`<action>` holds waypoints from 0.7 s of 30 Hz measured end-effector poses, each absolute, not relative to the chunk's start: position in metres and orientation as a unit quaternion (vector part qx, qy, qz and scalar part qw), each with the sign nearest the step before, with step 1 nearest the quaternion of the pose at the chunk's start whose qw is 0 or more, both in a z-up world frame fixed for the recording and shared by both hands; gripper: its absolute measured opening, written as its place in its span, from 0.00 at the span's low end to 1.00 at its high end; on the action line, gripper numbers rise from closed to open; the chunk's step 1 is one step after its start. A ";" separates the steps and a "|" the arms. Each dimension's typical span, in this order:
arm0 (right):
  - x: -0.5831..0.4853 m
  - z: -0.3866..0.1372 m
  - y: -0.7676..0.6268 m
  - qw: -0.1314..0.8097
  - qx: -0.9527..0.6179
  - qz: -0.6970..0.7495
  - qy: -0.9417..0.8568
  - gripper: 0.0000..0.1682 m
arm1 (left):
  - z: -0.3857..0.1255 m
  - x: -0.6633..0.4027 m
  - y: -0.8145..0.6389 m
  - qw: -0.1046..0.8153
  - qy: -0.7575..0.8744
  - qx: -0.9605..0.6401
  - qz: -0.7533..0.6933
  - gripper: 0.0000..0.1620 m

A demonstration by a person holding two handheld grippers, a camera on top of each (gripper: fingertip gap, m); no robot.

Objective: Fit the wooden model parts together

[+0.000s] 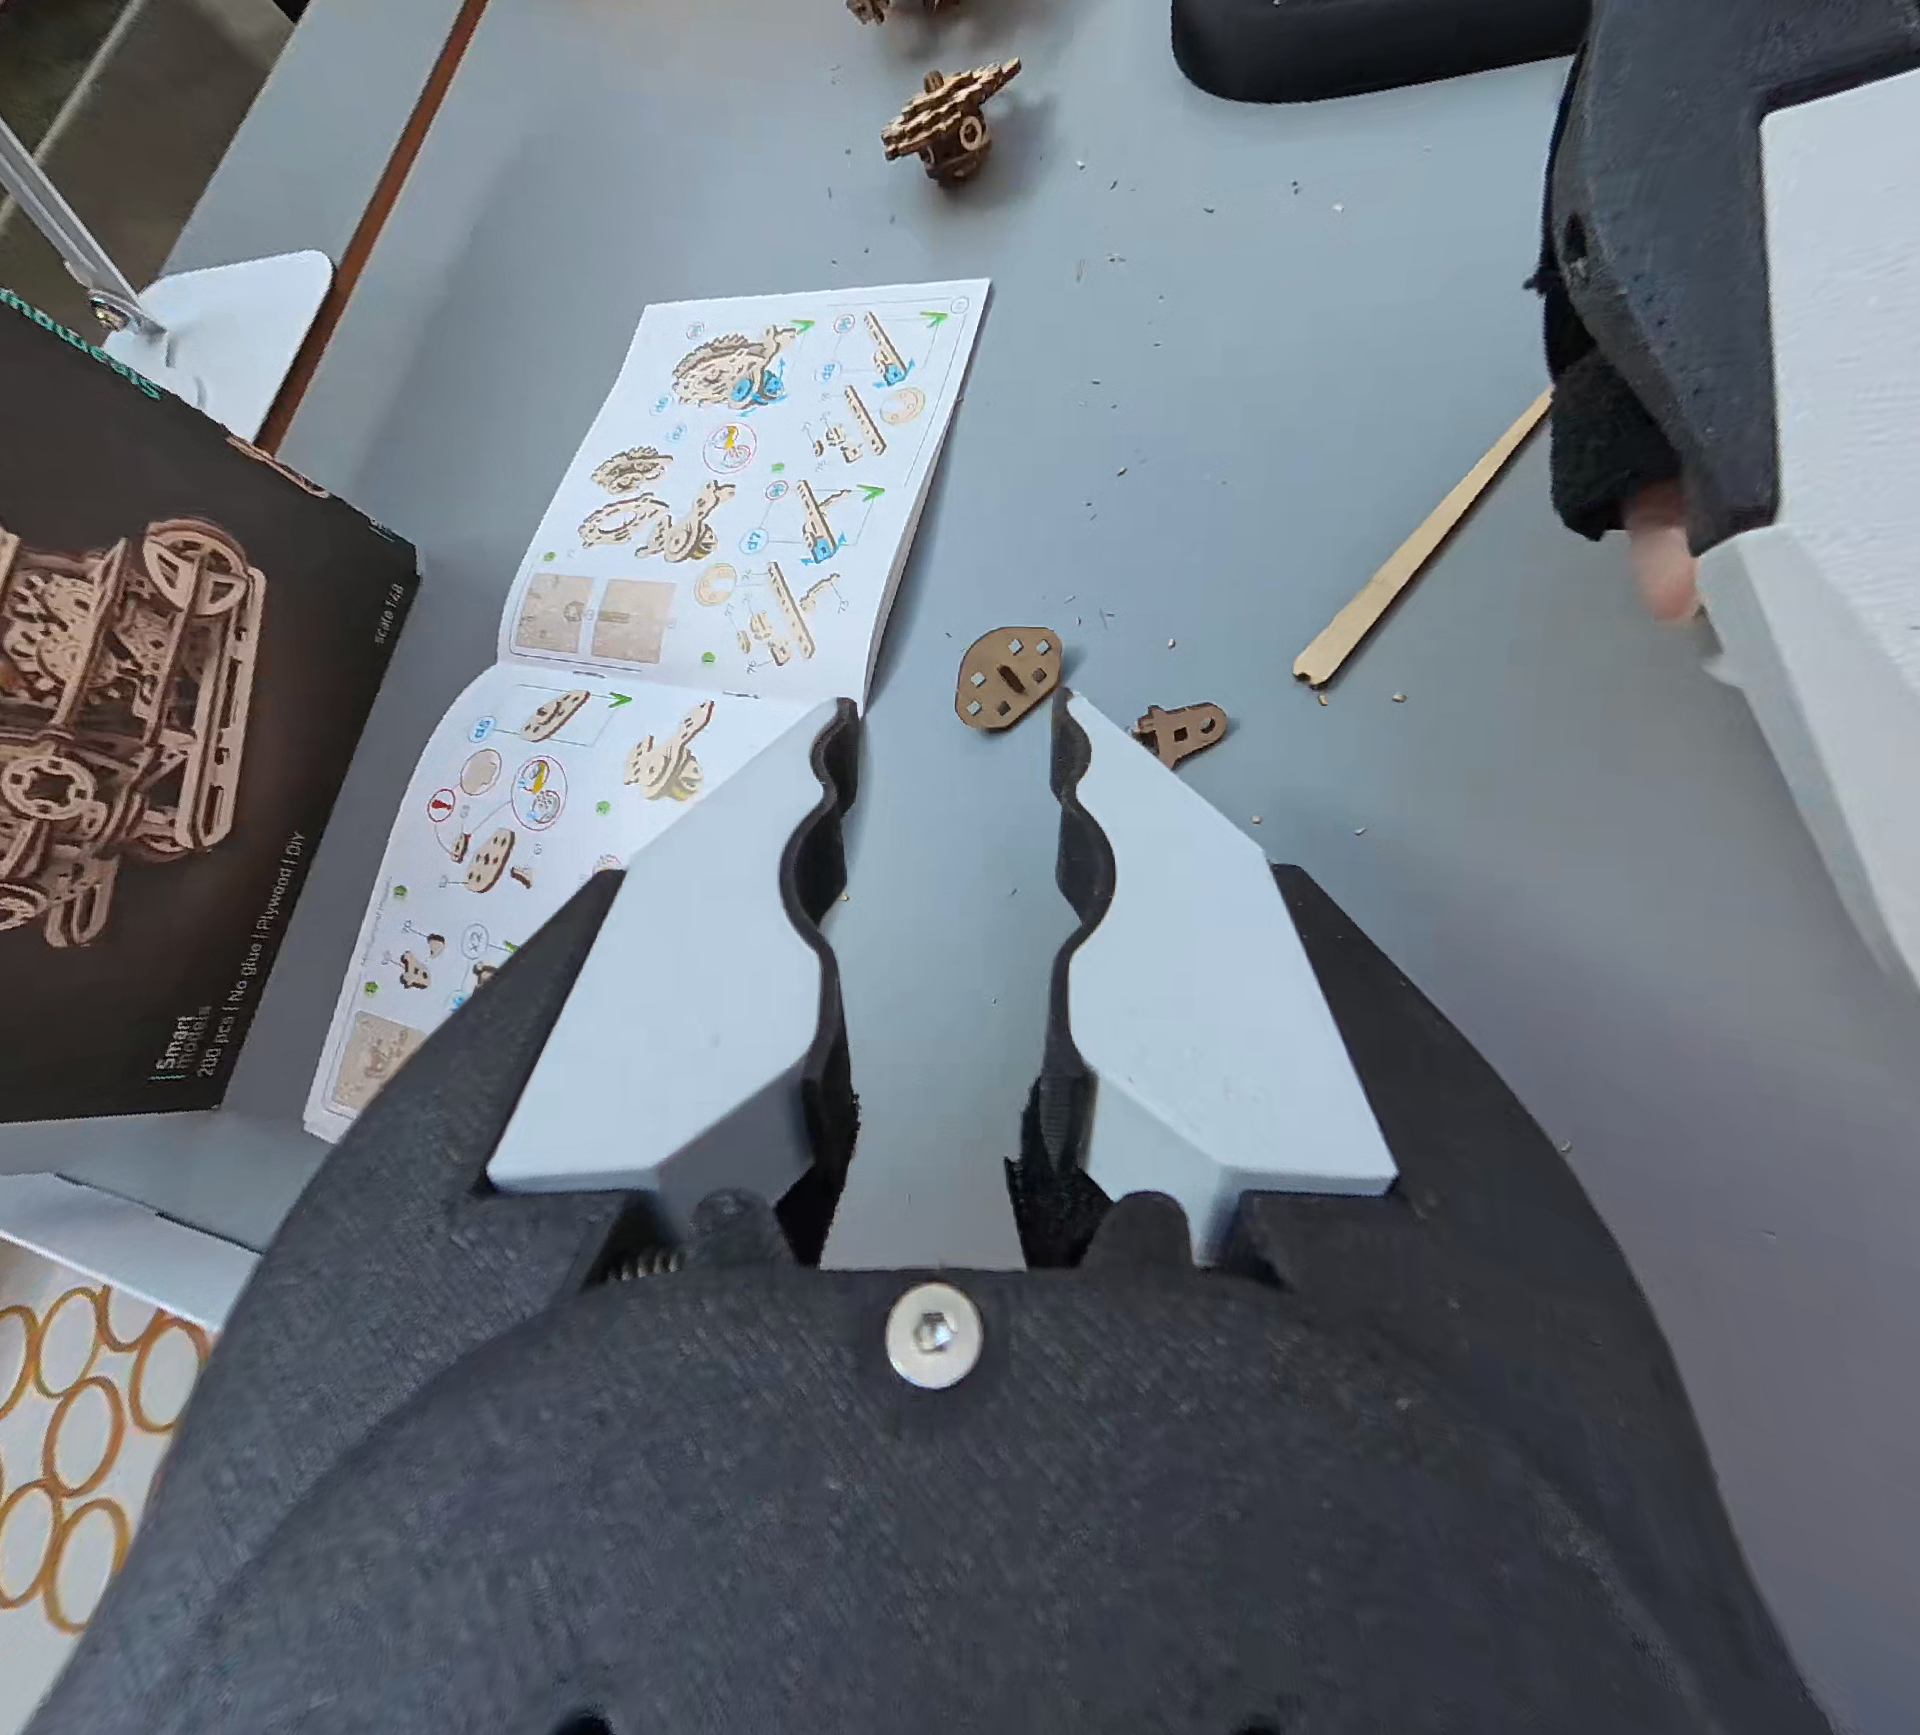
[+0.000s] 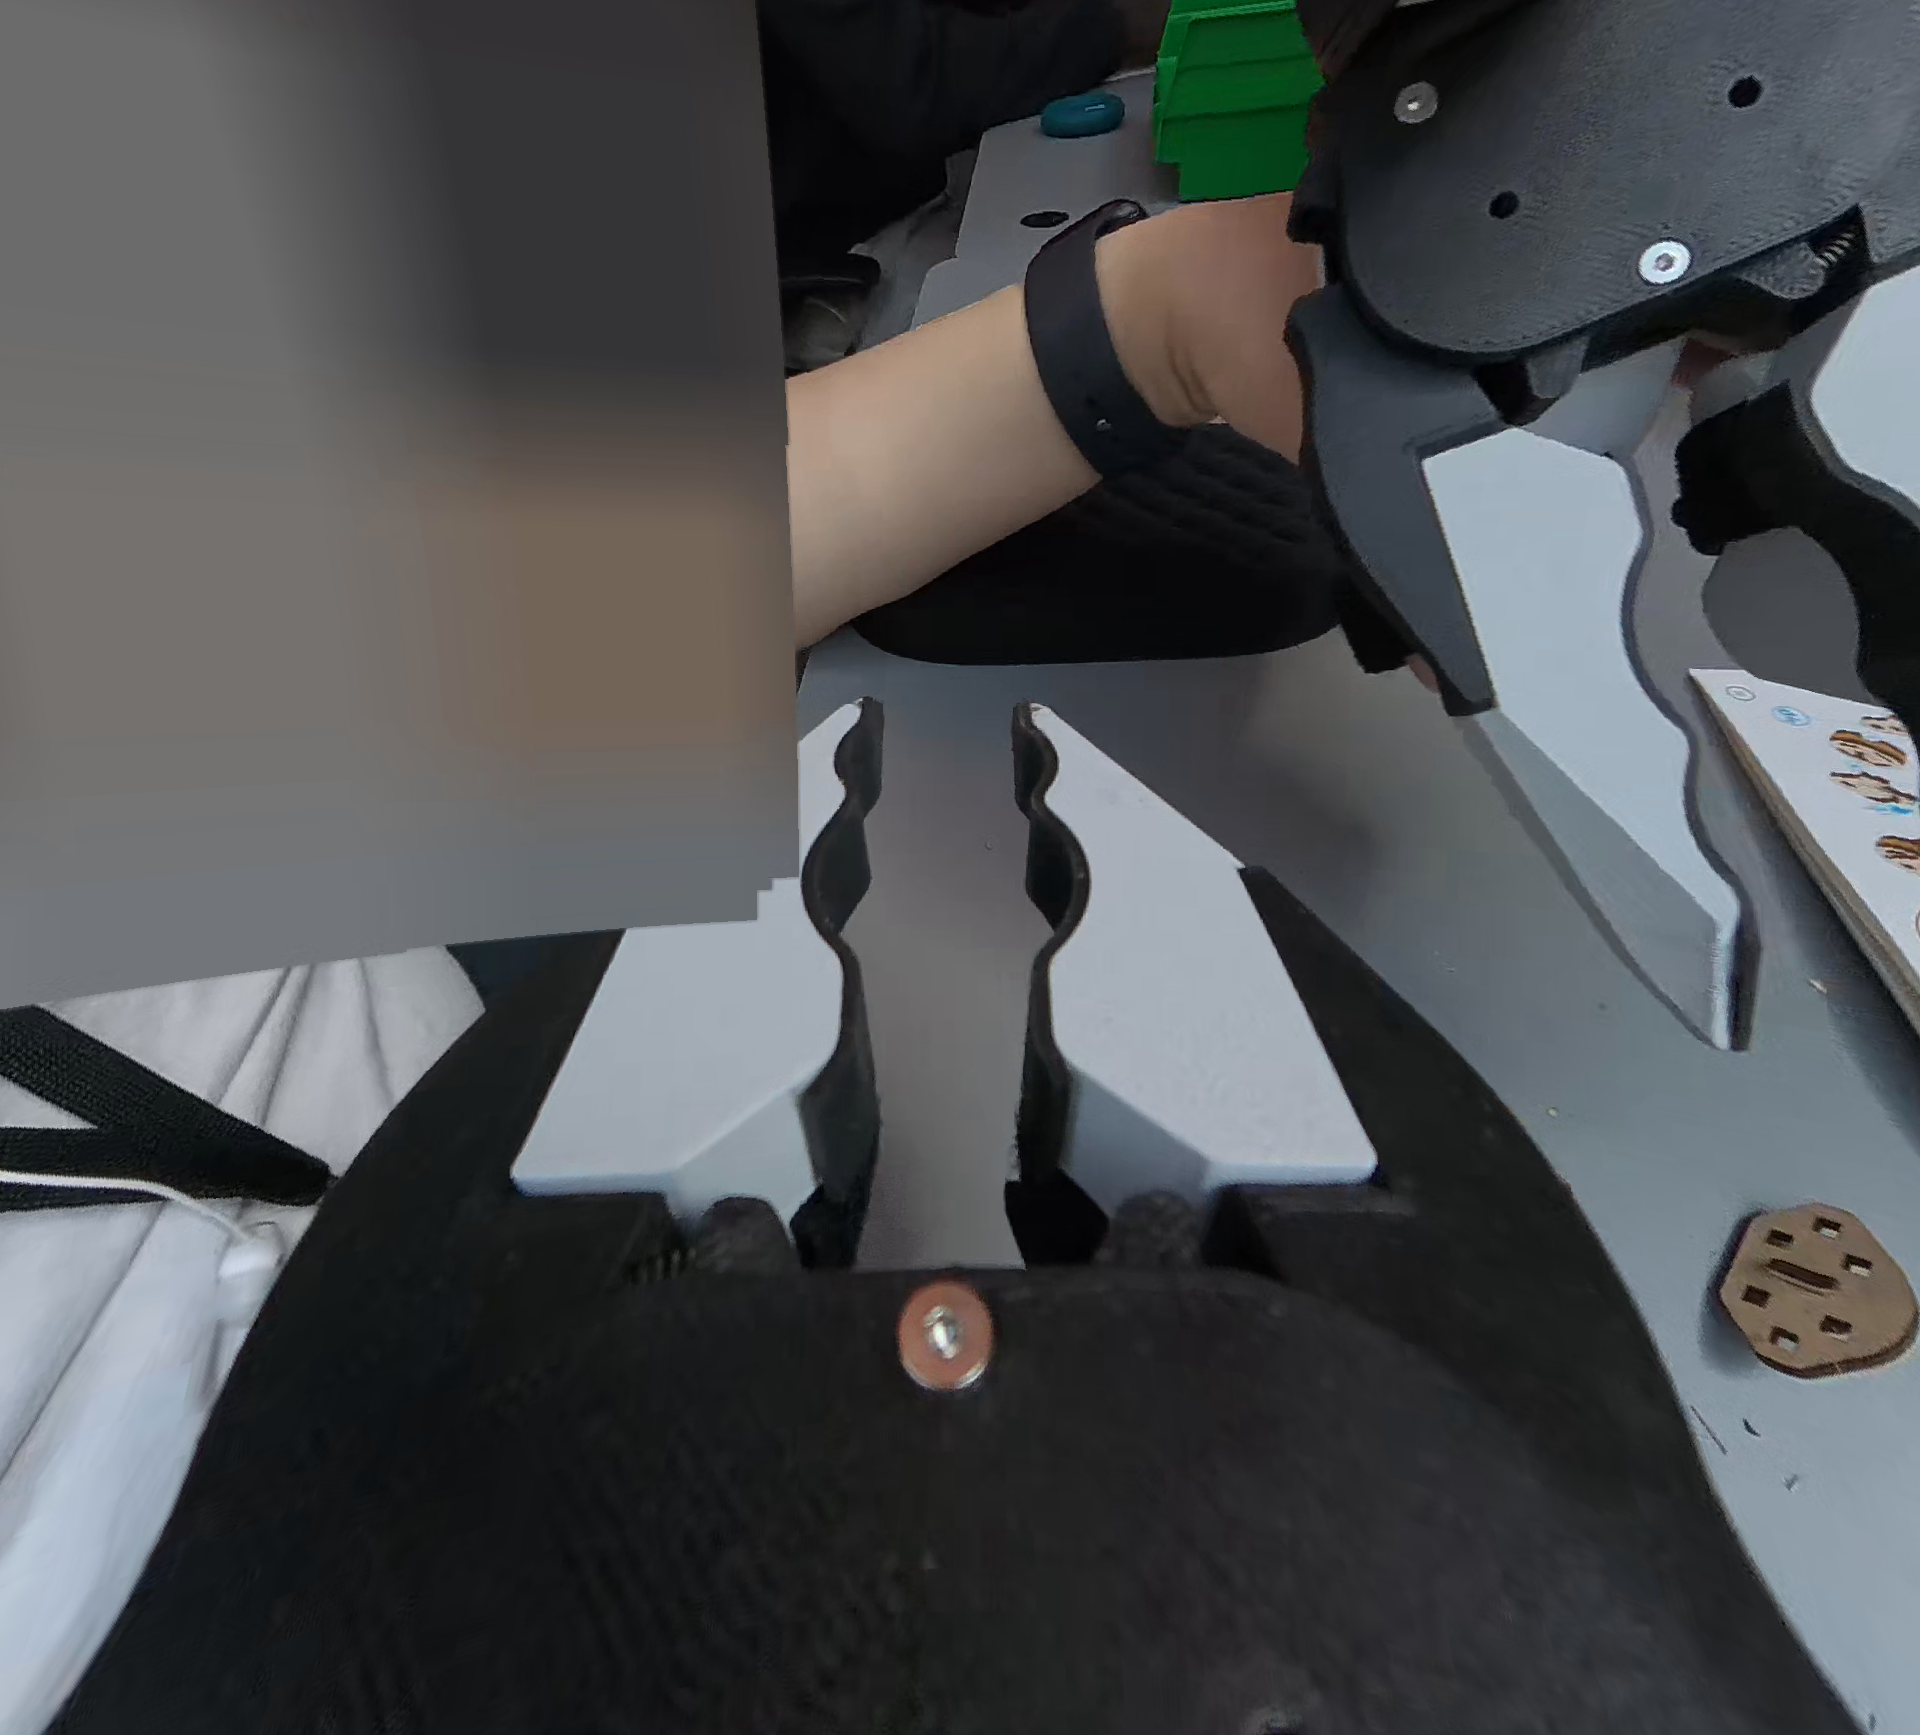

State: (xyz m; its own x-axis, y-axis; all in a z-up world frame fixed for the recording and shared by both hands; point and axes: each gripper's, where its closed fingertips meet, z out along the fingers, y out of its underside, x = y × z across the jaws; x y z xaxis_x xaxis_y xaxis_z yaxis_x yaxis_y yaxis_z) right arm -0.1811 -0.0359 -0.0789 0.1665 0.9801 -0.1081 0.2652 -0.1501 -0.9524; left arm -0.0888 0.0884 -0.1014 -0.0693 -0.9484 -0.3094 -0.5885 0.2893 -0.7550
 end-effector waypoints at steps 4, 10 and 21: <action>-0.182 -0.085 -0.035 0.435 -0.633 0.409 -0.492 0.16 | -0.098 -0.089 0.080 0.395 0.691 -0.543 -0.269 0.27; -0.183 -0.084 -0.032 0.469 -0.619 0.400 -0.487 0.16 | -0.044 -0.096 0.083 0.457 0.610 -0.541 -0.355 0.40; -0.198 -0.109 -0.043 0.435 -0.624 0.366 -0.537 0.19 | -0.005 -0.366 -0.008 0.507 0.367 -0.749 -0.217 0.55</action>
State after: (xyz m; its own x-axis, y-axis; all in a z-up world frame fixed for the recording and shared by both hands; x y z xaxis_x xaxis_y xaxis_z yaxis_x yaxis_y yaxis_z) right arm -0.1981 -0.0426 -0.1087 0.1561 0.9877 0.0108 0.3519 -0.0454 -0.9349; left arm -0.3662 -0.0078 -0.0052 0.6363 -0.7701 -0.0467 -0.3301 -0.2171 -0.9186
